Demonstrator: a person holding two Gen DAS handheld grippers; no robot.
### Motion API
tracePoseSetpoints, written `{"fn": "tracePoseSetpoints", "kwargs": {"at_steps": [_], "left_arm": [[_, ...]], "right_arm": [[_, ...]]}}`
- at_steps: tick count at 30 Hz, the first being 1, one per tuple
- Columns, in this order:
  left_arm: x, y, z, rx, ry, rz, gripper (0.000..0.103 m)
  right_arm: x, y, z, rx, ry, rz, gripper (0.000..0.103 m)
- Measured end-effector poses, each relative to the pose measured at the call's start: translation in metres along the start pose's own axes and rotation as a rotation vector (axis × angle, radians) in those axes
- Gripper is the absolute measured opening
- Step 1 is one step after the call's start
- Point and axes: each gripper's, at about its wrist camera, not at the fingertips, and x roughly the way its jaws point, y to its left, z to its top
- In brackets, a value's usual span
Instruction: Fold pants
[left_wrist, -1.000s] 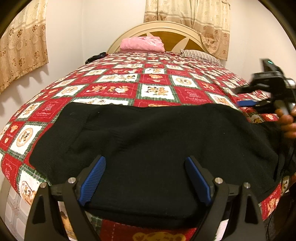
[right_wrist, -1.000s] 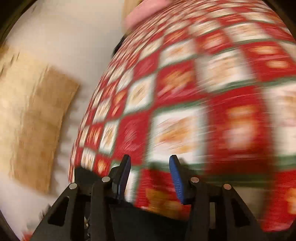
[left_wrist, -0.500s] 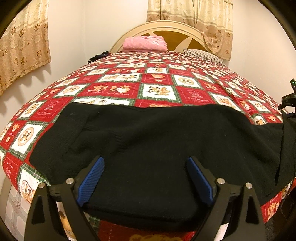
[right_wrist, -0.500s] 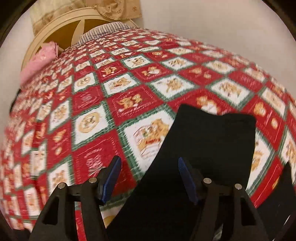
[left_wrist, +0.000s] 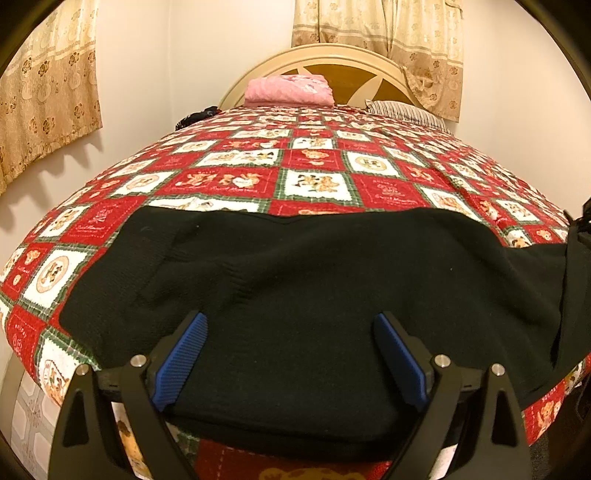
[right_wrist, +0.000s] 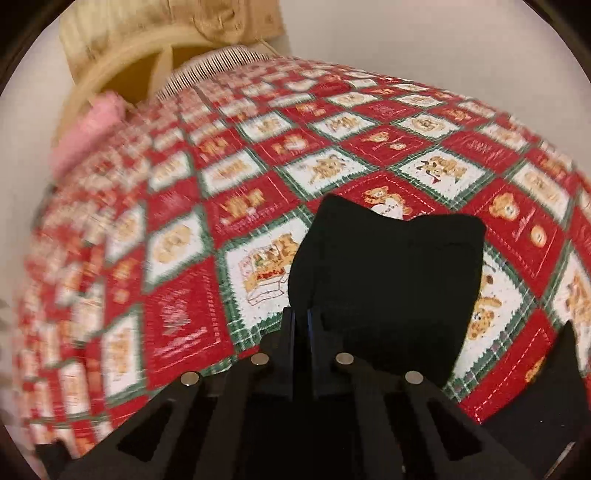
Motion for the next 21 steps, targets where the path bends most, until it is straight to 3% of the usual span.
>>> {"fn": "tracePoseSetpoints", "kwargs": {"at_steps": [7,13,21], "left_arm": [[0.002,0.000,0.001,-0.008,0.009,0.007,0.096],[0.002,0.000,0.002,-0.005,0.004,0.004,0.096],[0.003,0.000,0.003,0.008,0.007,-0.002,0.098]], "right_arm": [[-0.052,-0.015,-0.022,-0.012,-0.139,0.084,0.006],[-0.119,-0.067,-0.065,0.060,-0.290,0.135,0.006],[-0.130,-0.147,-0.136,0.243,-0.296,0.165,0.002]]}}
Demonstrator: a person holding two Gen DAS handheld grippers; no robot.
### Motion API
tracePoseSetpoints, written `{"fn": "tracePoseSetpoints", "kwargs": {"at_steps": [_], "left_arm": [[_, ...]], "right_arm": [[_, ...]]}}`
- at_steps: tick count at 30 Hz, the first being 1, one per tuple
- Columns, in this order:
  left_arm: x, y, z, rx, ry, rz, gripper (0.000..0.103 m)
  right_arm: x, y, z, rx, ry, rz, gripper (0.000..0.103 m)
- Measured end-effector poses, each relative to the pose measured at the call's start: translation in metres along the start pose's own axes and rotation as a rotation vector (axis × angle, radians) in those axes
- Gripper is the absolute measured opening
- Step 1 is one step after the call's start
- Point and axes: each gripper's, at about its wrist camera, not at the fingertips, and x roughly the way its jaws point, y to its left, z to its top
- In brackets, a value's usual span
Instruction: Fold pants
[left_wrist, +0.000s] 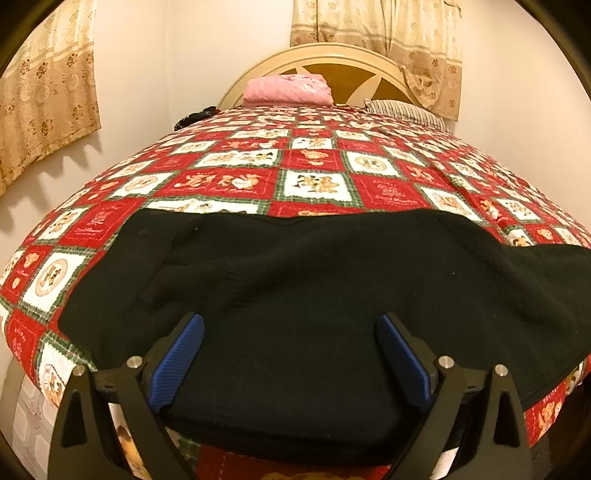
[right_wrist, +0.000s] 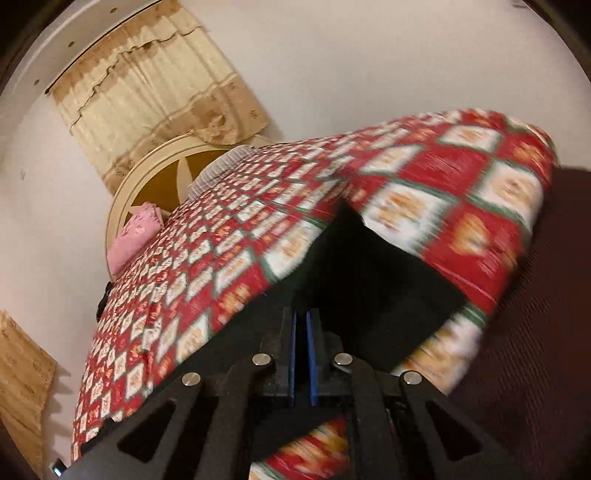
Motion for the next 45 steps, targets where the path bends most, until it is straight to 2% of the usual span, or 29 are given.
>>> {"fn": "tracePoseSetpoints", "kwargs": {"at_steps": [3,5,8,11,12,13,14,15,18,19,21,23,26,27,28,29,33,36,37,39,45], "left_arm": [[0.001,0.000,0.002,0.007,0.009,-0.002,0.100],[0.001,0.000,0.003,0.010,0.014,-0.002,0.100],[-0.002,0.000,0.005,0.011,0.023,0.011,0.100],[-0.009,-0.004,0.008,0.011,0.029,0.020,0.100],[-0.014,-0.007,0.009,0.013,0.019,0.008,0.100],[-0.018,-0.010,0.010,0.013,0.007,-0.005,0.100],[-0.023,-0.014,0.011,0.014,-0.008,-0.024,0.100],[-0.030,-0.020,0.014,0.017,-0.026,-0.048,0.100],[-0.044,-0.037,0.019,0.037,-0.063,-0.091,0.100],[-0.048,-0.042,0.020,0.040,-0.073,-0.104,0.100],[-0.053,-0.048,0.020,0.039,-0.081,-0.133,0.100],[-0.054,-0.051,0.018,0.039,-0.072,-0.149,0.100],[-0.050,-0.053,0.015,0.036,-0.053,-0.148,0.100],[-0.050,-0.054,0.014,0.033,-0.046,-0.149,0.100],[-0.049,-0.054,0.013,0.027,-0.038,-0.150,0.100],[-0.048,-0.053,0.013,0.017,-0.032,-0.154,0.100],[-0.053,-0.055,0.012,0.010,-0.033,-0.166,0.100],[-0.055,-0.057,0.012,0.023,-0.041,-0.155,0.100],[-0.055,-0.057,0.012,0.024,-0.039,-0.153,0.100],[-0.053,-0.057,0.012,0.016,-0.027,-0.157,0.100],[-0.056,-0.062,0.013,0.029,-0.029,-0.167,0.100]], "right_arm": [[0.016,-0.018,-0.006,0.052,0.061,0.008,0.002],[0.014,-0.024,-0.007,0.055,0.043,0.014,0.002],[0.003,-0.024,-0.002,0.059,0.027,-0.023,0.003],[-0.011,-0.023,-0.001,0.091,0.050,0.072,0.008],[-0.016,-0.019,-0.005,0.085,0.060,0.103,0.028],[-0.019,-0.017,-0.008,0.073,0.067,0.111,0.065],[-0.021,-0.013,-0.013,0.061,0.065,0.115,0.081],[-0.024,-0.007,-0.019,0.057,0.044,0.137,0.085],[-0.019,0.015,-0.029,0.000,0.060,0.179,0.084],[-0.015,0.022,-0.032,-0.021,0.073,0.170,0.074],[-0.003,0.030,-0.038,-0.025,0.118,0.137,0.063],[0.007,0.026,-0.044,0.009,0.141,0.101,0.060],[0.010,0.030,-0.048,-0.003,0.122,0.111,0.059],[0.011,0.034,-0.049,-0.018,0.135,0.133,0.055],[0.015,0.038,-0.049,-0.019,0.155,0.165,0.042],[0.018,0.042,-0.051,-0.018,0.179,0.200,0.037],[0.032,0.052,-0.066,-0.036,0.229,0.213,0.035],[0.035,0.051,-0.069,-0.025,0.228,0.241,0.035],[0.035,0.052,-0.068,-0.033,0.229,0.247,0.026],[0.035,0.050,-0.067,-0.035,0.236,0.260,0.003],[0.019,0.045,-0.065,-0.033,0.231,0.281,0.003]]}}
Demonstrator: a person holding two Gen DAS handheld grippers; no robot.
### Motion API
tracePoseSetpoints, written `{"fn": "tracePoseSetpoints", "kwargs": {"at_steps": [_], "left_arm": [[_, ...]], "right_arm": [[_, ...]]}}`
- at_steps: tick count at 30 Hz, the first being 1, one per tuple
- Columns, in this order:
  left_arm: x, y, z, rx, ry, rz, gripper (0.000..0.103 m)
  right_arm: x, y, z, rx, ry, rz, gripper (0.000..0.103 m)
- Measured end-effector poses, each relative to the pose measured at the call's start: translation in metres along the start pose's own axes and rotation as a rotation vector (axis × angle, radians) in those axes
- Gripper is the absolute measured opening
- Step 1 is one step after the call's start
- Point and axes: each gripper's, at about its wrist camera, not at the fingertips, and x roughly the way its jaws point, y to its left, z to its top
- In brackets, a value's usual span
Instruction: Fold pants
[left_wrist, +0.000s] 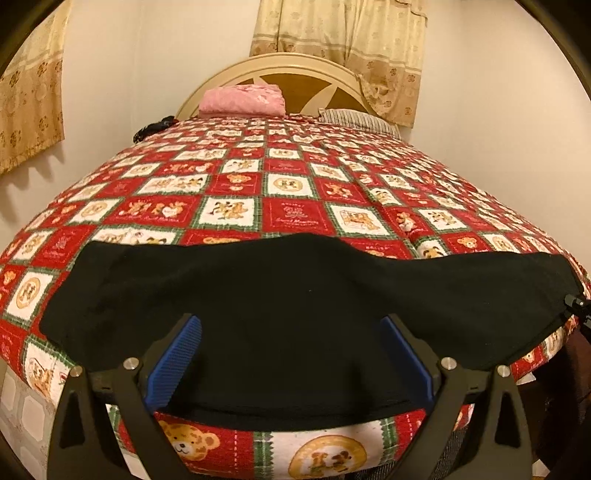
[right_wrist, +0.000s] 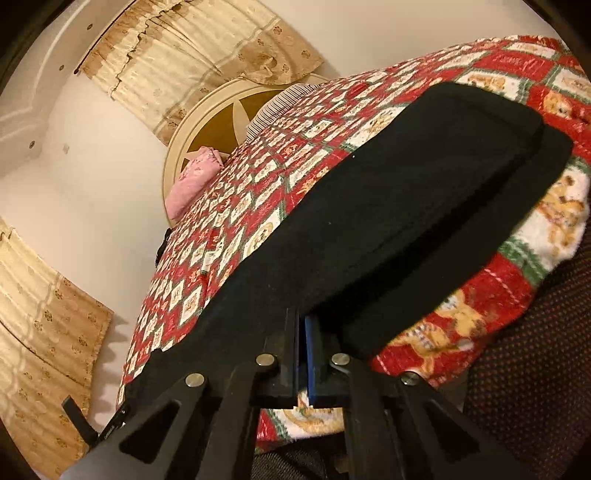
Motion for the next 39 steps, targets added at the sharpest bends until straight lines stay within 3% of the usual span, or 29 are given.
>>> {"fn": "tracePoseSetpoints", "kwargs": {"at_steps": [7,11,13,20,22,23,24,25,27,31,33,39], "left_arm": [[-0.003,-0.015,0.007,0.042,-0.015,-0.028,0.100],[0.002,-0.032,0.011,0.067,-0.008,-0.065,0.100],[0.006,-0.042,0.012,0.085,0.001,-0.087,0.100],[0.018,-0.089,0.014,0.188,-0.002,-0.143,0.100],[0.020,-0.099,0.012,0.222,-0.012,-0.134,0.100],[0.022,-0.103,0.011,0.236,-0.016,-0.122,0.100],[0.025,-0.107,0.009,0.245,-0.015,-0.108,0.100],[0.028,-0.109,0.008,0.244,-0.010,-0.103,0.100],[0.036,-0.110,0.005,0.226,0.011,-0.098,0.100],[0.056,-0.105,-0.005,0.175,0.103,-0.090,0.100],[0.059,-0.104,-0.010,0.168,0.112,-0.077,0.100],[0.058,-0.112,-0.016,0.209,0.091,-0.036,0.100]], "right_arm": [[-0.005,-0.014,-0.016,0.000,0.049,-0.077,0.003],[-0.006,-0.025,-0.014,0.046,0.049,-0.022,0.005],[-0.019,-0.028,-0.006,0.060,0.043,-0.039,0.005],[-0.080,-0.038,0.028,-0.007,-0.232,-0.203,0.005],[-0.080,-0.041,0.038,-0.018,-0.262,-0.232,0.007],[-0.078,-0.045,0.045,-0.017,-0.266,-0.252,0.011],[-0.077,-0.051,0.050,0.000,-0.268,-0.254,0.027],[-0.075,-0.055,0.052,0.023,-0.273,-0.244,0.049],[-0.071,-0.063,0.053,0.063,-0.302,-0.227,0.065],[-0.061,-0.065,0.055,0.028,-0.306,-0.273,0.065],[-0.055,-0.067,0.057,0.020,-0.305,-0.281,0.063],[-0.046,-0.076,0.069,0.028,-0.311,-0.281,0.039]]}}
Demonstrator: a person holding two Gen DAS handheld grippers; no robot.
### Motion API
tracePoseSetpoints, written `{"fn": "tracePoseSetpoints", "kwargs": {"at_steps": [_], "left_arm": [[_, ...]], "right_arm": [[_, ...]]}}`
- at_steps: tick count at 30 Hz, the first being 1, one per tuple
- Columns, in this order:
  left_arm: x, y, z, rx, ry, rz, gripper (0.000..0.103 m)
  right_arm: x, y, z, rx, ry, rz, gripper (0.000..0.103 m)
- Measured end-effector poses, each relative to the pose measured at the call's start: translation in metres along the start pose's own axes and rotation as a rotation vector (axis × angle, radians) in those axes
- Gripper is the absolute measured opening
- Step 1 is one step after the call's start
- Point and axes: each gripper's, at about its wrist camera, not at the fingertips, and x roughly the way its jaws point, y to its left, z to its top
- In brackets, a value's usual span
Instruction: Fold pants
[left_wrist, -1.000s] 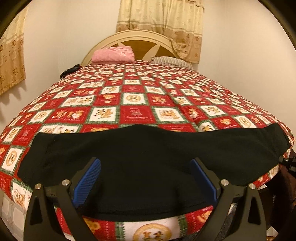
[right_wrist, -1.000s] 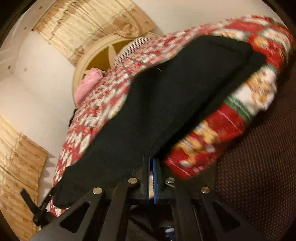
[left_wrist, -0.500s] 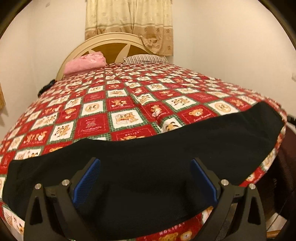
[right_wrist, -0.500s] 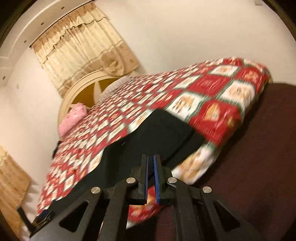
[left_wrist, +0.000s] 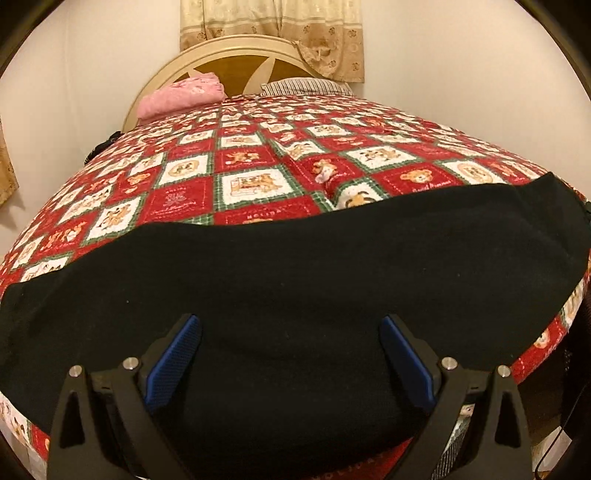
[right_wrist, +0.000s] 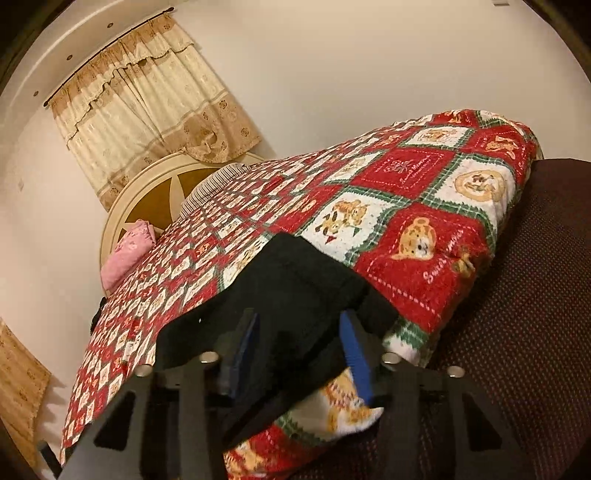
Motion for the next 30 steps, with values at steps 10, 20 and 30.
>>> {"fn": "tracePoseSetpoints", "kwargs": {"at_steps": [10,20,30], "left_arm": [[0.003,0.000,0.002,-0.003,0.009,0.003,0.101],[0.002,0.000,0.002,-0.002,0.015,0.002,0.101],[-0.004,0.005,0.007,-0.044,-0.010,0.031,0.101]], "right_arm": [[-0.021,-0.003,-0.002,-0.028,-0.017,-0.025,0.004],[-0.019,-0.014,-0.006,-0.029,0.036,-0.071,0.005],[-0.023,0.051,0.002,-0.207,-0.042,0.094,0.005]]}}
